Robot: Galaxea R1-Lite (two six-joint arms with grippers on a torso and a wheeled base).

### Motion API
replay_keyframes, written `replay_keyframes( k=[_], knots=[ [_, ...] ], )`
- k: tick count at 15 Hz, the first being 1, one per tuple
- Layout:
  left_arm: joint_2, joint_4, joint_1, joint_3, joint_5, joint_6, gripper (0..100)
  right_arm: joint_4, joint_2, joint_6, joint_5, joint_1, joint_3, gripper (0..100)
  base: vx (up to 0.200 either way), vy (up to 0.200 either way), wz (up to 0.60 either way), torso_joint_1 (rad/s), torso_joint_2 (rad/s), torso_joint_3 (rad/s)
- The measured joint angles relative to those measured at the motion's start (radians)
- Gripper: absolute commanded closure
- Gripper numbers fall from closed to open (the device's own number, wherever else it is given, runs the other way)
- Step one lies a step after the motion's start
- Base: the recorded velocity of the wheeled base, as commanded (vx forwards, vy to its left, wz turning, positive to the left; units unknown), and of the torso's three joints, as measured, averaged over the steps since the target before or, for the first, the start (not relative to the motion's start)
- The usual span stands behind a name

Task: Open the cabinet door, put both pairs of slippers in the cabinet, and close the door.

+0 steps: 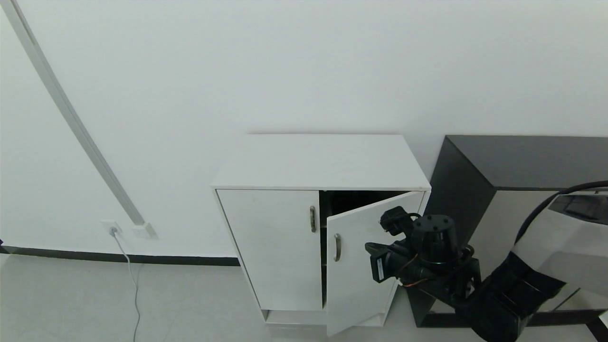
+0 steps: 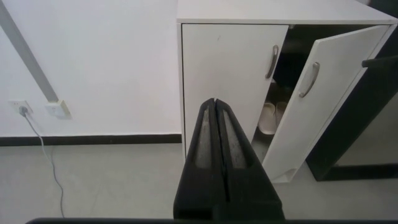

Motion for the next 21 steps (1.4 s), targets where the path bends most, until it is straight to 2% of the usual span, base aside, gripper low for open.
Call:
replay_keyframes(
  k=[4,15,21],
  knots=[
    [0.000,0.000,0.000,0.000,0.000,0.000,100,0.011,0.066,-0.003,-0.001,-0.032,-0.085,100,0.000,0.000,0.00,0.000,0.00,0.000],
    [0.000,0.000,0.000,0.000,0.001,-0.001,100,0.078,0.167,-0.007,-0.004,-0.050,-0.265,100,0.000,0.000,0.00,0.000,0.00,0.000],
    [0.000,0.000,0.000,0.000,0.001,-0.001,100,0.110,0.190,-0.007,-0.004,-0.051,-0.314,100,0.000,0.000,0.00,0.000,0.00,0.000]
  ],
)
